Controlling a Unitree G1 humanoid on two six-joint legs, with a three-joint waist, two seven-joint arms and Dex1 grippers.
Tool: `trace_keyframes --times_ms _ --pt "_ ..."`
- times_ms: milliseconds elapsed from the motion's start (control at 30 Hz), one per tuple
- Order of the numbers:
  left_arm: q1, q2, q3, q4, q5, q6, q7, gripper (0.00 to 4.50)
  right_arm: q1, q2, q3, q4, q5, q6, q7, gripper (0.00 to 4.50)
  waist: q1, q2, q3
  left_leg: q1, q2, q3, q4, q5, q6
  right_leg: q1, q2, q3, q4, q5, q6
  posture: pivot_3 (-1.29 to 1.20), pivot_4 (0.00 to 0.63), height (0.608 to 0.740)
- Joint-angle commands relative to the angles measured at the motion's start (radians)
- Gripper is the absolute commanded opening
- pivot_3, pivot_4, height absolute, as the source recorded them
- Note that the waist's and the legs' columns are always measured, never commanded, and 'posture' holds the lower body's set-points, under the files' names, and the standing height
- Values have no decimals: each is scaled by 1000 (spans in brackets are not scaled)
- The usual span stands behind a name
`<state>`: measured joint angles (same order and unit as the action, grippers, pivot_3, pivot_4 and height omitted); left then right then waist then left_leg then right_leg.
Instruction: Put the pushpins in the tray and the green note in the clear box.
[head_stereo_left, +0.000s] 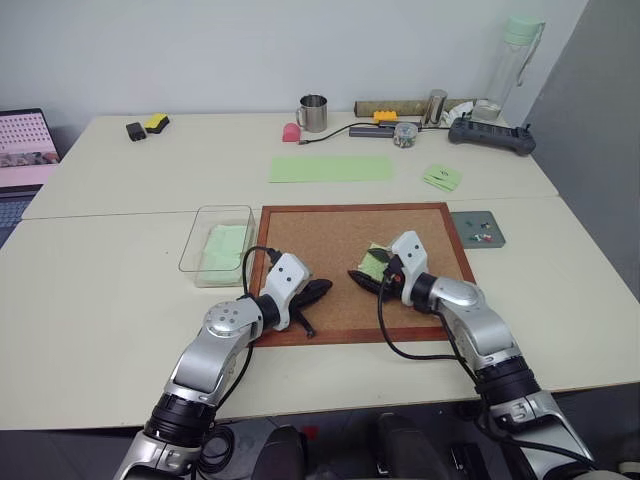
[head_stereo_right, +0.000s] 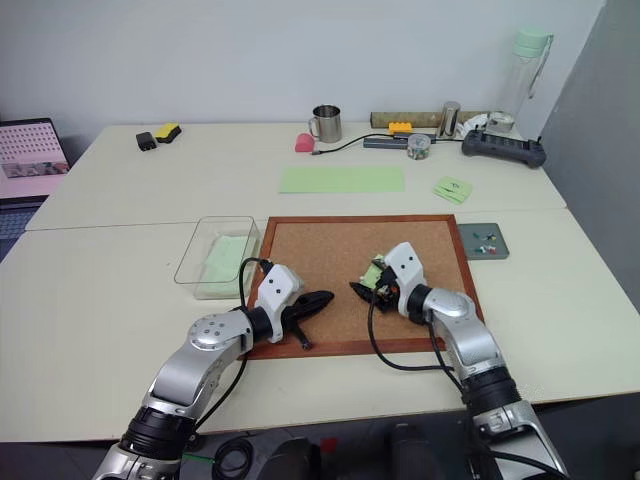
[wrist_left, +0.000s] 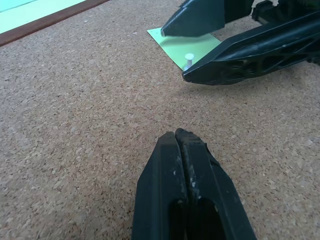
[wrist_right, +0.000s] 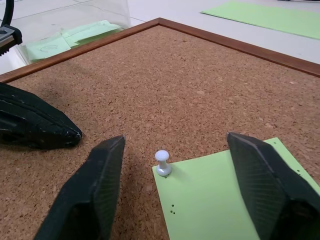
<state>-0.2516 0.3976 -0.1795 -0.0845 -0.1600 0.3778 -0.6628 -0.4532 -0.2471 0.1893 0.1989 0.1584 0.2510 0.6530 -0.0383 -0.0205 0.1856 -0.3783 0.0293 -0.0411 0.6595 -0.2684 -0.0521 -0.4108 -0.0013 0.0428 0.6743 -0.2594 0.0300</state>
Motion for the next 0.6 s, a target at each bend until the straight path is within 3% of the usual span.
trace_keyframes --times_ms 33,433,600 --pt "18 8 18 9 7 30 20 0 -25 11 5 -14 -4 -15 12 2486 0 0 0 0 0 0 0 0 0 0 0 0 0 0 0 0 150 740" --pt "25 10 24 6 5 30 20 0 -21 24 3 -18 -13 -10 28 159 -2 0 0 0 0 0 0 0 0 0 0 0 0 0 0 0 150 740" --pt "28 10 26 4 4 30 20 0 -30 19 -20 -50 3 1 26 49 -3 0 0 0 0 0 0 0 0 0 0 0 0 0 0 0 150 740"
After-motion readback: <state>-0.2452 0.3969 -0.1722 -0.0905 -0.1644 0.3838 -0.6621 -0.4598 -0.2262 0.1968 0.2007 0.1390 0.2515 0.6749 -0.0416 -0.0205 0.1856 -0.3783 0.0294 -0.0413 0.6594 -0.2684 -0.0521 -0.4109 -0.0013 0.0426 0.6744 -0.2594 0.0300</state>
